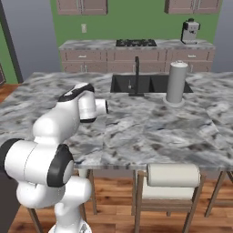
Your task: Take a straw from the drawer in front and place it inside the glass cup on the dining counter.
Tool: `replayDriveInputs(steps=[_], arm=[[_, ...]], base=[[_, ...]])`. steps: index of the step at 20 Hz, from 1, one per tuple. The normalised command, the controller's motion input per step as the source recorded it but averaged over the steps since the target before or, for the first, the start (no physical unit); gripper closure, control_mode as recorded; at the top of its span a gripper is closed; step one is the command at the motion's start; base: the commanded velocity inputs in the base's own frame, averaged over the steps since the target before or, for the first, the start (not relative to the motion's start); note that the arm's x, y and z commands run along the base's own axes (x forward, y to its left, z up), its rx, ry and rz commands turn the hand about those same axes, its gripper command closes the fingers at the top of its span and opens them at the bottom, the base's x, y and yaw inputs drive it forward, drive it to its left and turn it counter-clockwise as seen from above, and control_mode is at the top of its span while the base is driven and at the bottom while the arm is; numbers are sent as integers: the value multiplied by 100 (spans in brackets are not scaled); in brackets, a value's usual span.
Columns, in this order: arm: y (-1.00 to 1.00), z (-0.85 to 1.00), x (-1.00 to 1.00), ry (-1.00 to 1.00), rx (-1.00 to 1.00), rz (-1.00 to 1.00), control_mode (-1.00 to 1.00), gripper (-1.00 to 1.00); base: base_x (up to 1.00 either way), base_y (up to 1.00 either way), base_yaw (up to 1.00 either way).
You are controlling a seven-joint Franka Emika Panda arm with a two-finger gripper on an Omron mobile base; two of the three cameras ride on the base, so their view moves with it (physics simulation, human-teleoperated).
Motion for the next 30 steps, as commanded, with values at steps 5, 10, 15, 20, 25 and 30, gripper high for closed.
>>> replayDriveInputs(steps=[5, 10, 15, 20, 25, 30], arm=[[1, 34, -3, -11, 13, 12, -100, 100], [3, 7, -14, -7, 10, 14, -100, 100], [23, 0, -23, -2, 9, 15, -100, 100], [16, 0, -11, -5, 12, 15, -100, 100], [1, 0, 0, -15, 11, 12, -100, 100], [0, -1, 0, -19, 2, 12, -100, 100]], base=[[0, 0, 0], [0, 0, 0], [0, 0, 0], [0, 0, 0], [0, 0, 0], [0, 0, 0]])
